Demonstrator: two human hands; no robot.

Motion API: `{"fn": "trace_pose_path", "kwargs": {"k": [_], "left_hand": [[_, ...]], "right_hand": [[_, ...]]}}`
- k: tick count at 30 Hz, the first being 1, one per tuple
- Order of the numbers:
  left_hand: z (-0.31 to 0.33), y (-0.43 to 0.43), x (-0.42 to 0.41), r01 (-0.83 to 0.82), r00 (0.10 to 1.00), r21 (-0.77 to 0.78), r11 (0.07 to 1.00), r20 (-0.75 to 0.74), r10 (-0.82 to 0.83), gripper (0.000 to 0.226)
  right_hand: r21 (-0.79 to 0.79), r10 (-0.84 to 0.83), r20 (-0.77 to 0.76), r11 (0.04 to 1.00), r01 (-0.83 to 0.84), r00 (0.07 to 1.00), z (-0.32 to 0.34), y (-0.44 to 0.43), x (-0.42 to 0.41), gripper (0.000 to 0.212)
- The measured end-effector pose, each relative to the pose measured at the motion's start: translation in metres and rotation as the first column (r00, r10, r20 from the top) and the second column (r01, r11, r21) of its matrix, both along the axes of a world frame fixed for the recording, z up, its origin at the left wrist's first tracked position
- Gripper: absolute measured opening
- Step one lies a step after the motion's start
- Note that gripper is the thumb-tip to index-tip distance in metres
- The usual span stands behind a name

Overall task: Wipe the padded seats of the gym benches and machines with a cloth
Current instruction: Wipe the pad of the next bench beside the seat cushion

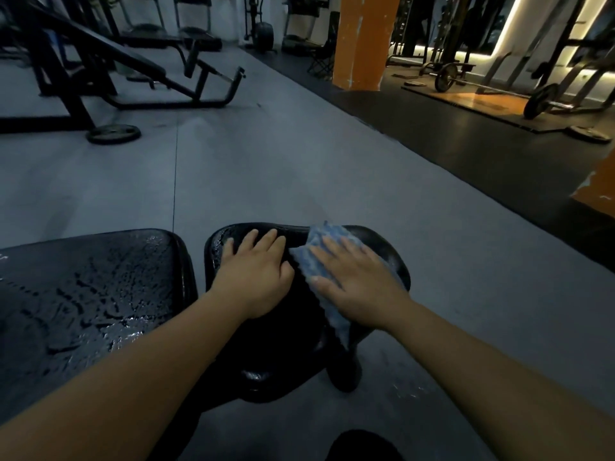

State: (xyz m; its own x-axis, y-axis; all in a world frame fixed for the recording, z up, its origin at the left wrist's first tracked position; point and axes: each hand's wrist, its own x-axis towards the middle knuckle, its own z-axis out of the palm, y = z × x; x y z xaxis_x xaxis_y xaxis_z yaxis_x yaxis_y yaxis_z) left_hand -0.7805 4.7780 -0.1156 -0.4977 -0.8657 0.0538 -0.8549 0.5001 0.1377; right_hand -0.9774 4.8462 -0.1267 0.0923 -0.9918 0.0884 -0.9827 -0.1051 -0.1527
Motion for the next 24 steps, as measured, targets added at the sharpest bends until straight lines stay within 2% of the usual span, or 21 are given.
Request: {"fn": "trace_pose_path", "kwargs": {"k": [4, 7, 9, 11, 13, 16, 19, 21, 24], "left_hand": [[0.002, 0.005, 0.001, -0.042, 0.999, 0.033, 0.999, 0.003, 0.042, 0.059], [0.003, 0.010, 0.001, -0.079, 0.997, 0.026, 0.997, -0.016, 0.079, 0.057], [0.003, 0.013, 0.001, -0.107, 0.994, 0.006, 0.994, -0.034, 0.107, 0.054], [0.003, 0.012, 0.002, -0.122, 0.991, 0.017, 0.992, -0.052, 0.123, 0.054], [0.002, 0.012, 0.007, -0.113, 0.991, 0.041, 0.993, -0.067, 0.115, 0.054], [0.001, 0.019, 0.017, -0.053, 0.996, 0.028, 0.998, -0.064, 0.055, 0.055], [-0.002, 0.022, 0.028, -0.052, 0.997, 0.014, 0.999, -0.053, 0.053, 0.058], [-0.004, 0.019, 0.035, -0.070, 0.995, 0.031, 0.997, -0.071, 0.072, 0.058], [-0.003, 0.017, 0.040, -0.061, 0.994, 0.013, 0.998, -0.093, 0.062, 0.058]], "right_hand": [[0.053, -0.134, -0.018, 0.989, 0.135, 0.991, 0.005, -0.037, -0.028, 0.083], [0.121, -0.249, -0.057, 0.959, 0.255, 0.967, 0.006, -0.071, -0.001, 0.080], [0.054, -0.133, -0.085, 0.989, 0.138, 0.987, 0.002, -0.052, 0.017, 0.088], [-0.022, 0.027, -0.067, 0.999, -0.028, 0.997, -0.006, -0.011, 0.015, 0.087], [-0.021, 0.049, -0.034, 0.999, -0.050, 0.998, -0.005, 0.013, -0.005, 0.084], [0.034, -0.124, -0.076, 0.991, 0.126, 0.989, 0.005, -0.027, -0.023, 0.082], [0.119, -0.233, -0.101, 0.962, 0.244, 0.967, 0.012, -0.072, 0.014, 0.076], [0.109, -0.140, -0.107, 0.982, 0.151, 0.984, 0.009, -0.061, 0.040, 0.080], [0.015, 0.095, -0.062, 0.995, -0.094, 0.994, 0.000, 0.002, 0.039, 0.086]]}}
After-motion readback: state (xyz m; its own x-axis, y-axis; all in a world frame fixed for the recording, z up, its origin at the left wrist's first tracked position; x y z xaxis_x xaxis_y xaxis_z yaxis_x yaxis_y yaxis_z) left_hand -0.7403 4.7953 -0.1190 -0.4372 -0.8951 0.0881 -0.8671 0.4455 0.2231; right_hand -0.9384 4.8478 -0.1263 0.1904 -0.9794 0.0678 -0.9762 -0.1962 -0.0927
